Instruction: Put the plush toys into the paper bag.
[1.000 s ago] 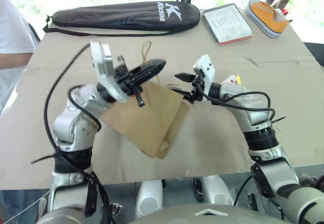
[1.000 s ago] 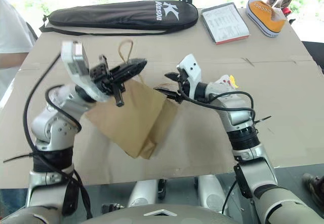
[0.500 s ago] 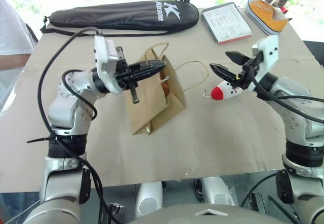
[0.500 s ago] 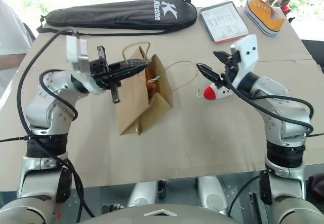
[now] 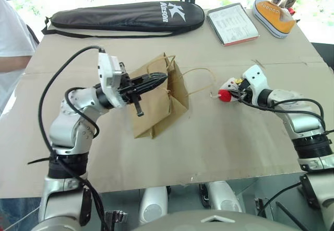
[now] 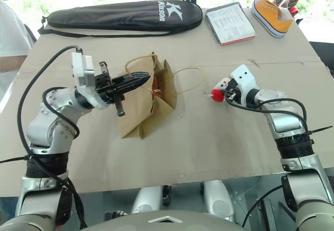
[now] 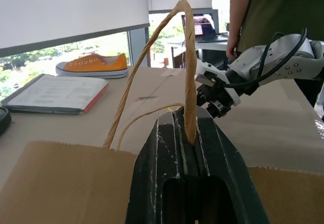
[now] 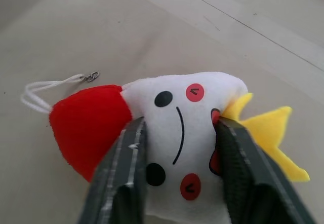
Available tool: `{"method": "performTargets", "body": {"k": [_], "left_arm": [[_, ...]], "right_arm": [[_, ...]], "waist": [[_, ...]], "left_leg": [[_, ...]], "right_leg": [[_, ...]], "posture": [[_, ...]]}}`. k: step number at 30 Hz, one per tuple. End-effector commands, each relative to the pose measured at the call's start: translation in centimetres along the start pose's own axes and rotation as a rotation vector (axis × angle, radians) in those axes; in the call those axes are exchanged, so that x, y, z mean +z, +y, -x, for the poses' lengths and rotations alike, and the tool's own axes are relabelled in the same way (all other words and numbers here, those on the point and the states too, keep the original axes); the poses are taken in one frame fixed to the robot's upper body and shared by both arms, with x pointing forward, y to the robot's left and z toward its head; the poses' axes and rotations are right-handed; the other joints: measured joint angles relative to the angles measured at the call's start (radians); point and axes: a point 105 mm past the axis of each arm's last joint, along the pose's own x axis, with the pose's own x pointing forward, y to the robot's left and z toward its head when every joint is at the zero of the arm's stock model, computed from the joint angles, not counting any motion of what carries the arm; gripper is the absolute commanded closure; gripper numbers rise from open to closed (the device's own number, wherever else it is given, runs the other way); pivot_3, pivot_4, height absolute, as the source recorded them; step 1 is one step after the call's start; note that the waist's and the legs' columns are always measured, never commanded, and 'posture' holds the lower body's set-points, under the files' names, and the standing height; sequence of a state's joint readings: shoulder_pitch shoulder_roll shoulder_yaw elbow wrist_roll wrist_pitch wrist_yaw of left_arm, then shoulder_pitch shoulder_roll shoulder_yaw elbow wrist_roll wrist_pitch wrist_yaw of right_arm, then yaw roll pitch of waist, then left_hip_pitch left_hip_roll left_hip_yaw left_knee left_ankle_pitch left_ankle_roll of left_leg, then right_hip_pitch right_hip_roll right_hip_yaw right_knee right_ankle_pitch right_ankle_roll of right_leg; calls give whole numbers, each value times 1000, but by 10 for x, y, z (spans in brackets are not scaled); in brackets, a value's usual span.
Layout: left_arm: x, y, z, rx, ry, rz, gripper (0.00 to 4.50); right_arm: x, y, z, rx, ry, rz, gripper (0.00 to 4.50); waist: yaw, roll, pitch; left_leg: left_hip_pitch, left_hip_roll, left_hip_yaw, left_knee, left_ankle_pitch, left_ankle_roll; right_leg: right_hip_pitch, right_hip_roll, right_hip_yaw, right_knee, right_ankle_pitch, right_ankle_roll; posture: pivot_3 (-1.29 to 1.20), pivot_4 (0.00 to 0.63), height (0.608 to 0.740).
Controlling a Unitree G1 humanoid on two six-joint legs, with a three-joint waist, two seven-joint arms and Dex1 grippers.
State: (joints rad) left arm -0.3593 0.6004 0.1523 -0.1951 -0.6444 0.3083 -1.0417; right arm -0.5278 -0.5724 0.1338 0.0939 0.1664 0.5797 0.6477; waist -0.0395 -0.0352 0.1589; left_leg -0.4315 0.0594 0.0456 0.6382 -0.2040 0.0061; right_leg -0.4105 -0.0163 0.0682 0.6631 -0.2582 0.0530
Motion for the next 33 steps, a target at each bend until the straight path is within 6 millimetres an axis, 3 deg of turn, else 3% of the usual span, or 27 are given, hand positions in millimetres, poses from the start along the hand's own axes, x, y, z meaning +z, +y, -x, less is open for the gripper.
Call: {"method": "performTargets", "body": {"k": [1, 5, 9, 12, 15, 19, 23, 30, 33], "left_arm": [[17, -3, 6, 38, -58, -7, 4500], [22, -4, 5, 63, -95, 31, 4500], [21, -6, 3, 55, -98, 41, 4500], [22, -6, -1, 49, -107, 46, 4500], [25, -1, -1, 67, -127, 45, 4500], [25, 2, -3, 79, -139, 44, 4500], [25, 4, -2, 109, -148, 37, 4500], [26, 3, -1, 132, -164, 36, 4500], [26, 2, -1, 132, -163, 36, 4500]], "right_arm": [[17, 1, 19, 16, -155, -74, 4488], [73, 13, 57, 140, -494, -164, 4488], [115, 15, 74, 149, -672, -174, 4488], [144, 20, 74, 150, -763, -128, 4488], [169, 32, 46, 79, -757, 78, 4488], [160, 67, 12, 181, -681, 222, 4488], [164, 100, 4, 347, -703, 200, 4488], [137, 136, -14, 541, -579, 359, 4488], [124, 147, -26, 622, -508, 524, 4488]], "waist": [[4, 0, 0], [8, 1, 1], [1, 2, 1], [0, 2, 1], [1, 2, 2], [0, 2, 2], [3, 2, 2], [3, 2, 2], [1, 2, 2]], "left_leg": [[0, 0, 0, 0, 0, 0], [-1, 0, 0, 0, 0, 0], [0, 0, 0, 0, 0, 0], [0, 0, -1, 0, 0, 0], [0, 0, 0, 0, 0, 0], [0, 0, 0, 0, 0, 0], [-2, 0, 0, 0, 0, 0], [-1, 0, 0, 0, 0, 0], [0, 0, 0, 0, 0, 0]], "right_leg": [[0, 0, 0, 0, 0, 0], [0, 0, 0, 0, 0, 0], [0, 0, 0, 1, 0, 0], [0, 0, 0, 1, 0, 0], [-1, 0, 0, 1, 0, 0], [-1, 0, 0, 1, 0, 0], [-1, 0, -1, 0, 0, 0], [-1, 0, -1, 1, 0, 0], [-1, 0, -1, 1, 0, 0]], "posture": [[0, 150, 740], [0, 150, 740], [0, 150, 740], [0, 150, 740], [0, 150, 740], [0, 150, 740], [0, 150, 740], [0, 150, 740], [0, 150, 740]]}}
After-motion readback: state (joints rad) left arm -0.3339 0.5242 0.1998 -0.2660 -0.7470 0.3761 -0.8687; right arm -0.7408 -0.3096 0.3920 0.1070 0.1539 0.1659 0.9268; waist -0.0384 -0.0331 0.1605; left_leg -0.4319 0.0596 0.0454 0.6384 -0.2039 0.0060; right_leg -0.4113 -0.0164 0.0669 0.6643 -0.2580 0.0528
